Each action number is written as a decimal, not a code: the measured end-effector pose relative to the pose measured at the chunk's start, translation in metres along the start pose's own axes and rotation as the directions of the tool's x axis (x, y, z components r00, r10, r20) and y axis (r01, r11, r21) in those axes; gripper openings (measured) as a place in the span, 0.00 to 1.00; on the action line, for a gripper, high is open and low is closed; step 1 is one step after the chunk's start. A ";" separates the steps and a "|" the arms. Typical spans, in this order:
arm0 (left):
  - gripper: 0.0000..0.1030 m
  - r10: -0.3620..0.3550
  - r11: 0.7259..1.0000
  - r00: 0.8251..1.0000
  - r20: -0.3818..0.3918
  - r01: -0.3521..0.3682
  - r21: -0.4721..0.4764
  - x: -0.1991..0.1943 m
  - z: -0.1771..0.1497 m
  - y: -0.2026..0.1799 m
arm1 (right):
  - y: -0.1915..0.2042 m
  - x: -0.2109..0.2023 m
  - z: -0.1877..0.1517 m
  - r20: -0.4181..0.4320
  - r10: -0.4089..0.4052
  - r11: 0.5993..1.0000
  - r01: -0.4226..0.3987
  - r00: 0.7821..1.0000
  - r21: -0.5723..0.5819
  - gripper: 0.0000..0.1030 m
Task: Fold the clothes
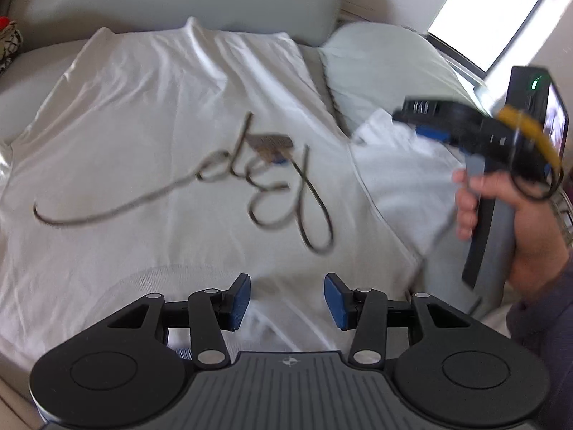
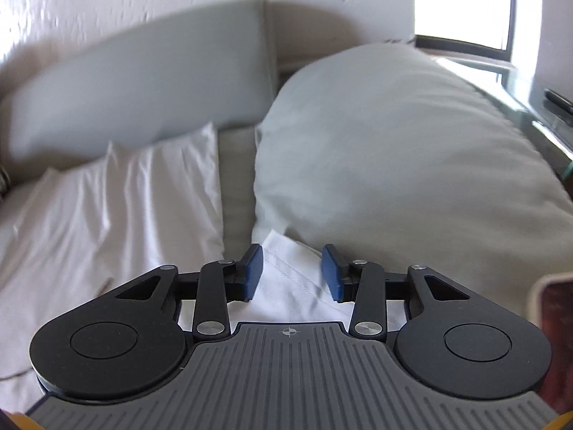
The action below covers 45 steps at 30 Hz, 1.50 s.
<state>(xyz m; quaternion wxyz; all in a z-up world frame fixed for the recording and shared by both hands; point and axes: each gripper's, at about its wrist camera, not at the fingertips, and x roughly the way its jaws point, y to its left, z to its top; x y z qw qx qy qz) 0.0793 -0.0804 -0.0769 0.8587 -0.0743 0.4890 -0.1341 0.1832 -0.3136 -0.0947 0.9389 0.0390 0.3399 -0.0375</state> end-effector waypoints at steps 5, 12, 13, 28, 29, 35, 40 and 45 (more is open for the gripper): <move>0.43 0.036 0.998 0.999 0.018 -0.035 -0.061 0.010 0.021 0.017 | 0.021 0.023 -0.005 -0.016 -0.044 0.987 0.041 0.999 -0.153 0.35; 0.43 0.031 0.995 0.999 0.016 -0.030 -0.090 0.012 0.015 0.029 | 0.013 0.010 -0.005 0.129 -0.150 0.982 0.163 0.980 -0.100 0.01; 0.43 0.034 0.996 0.999 0.018 -0.032 -0.088 0.012 0.014 0.028 | 0.010 0.010 -0.003 0.141 -0.166 0.980 0.179 0.976 -0.082 0.01; 0.44 0.101 0.995 0.993 0.063 -0.099 -0.030 -0.030 -0.011 0.034 | -0.016 -0.089 -0.023 0.021 -0.047 0.989 0.043 0.999 0.140 0.48; 0.44 0.118 0.993 0.990 0.073 -0.116 -0.029 -0.036 -0.014 0.038 | -0.014 -0.098 -0.032 -0.012 0.004 0.989 -0.002 1.000 0.151 0.48; 0.44 0.227 0.973 0.966 0.126 -0.229 0.004 -0.052 -0.028 0.051 | 0.026 -0.118 -0.072 -0.164 0.242 0.968 -0.225 0.956 0.115 0.44; 0.44 0.299 0.949 0.938 0.174 -0.311 0.044 -0.042 -0.029 0.057 | 0.065 -0.085 -0.077 -0.218 0.210 0.975 -0.220 0.953 -0.023 0.30; 0.44 0.358 0.933 0.928 0.101 -0.359 -0.007 -0.039 -0.033 0.085 | 0.043 -0.104 -0.098 -0.238 0.057 0.998 -0.059 0.969 0.000 0.44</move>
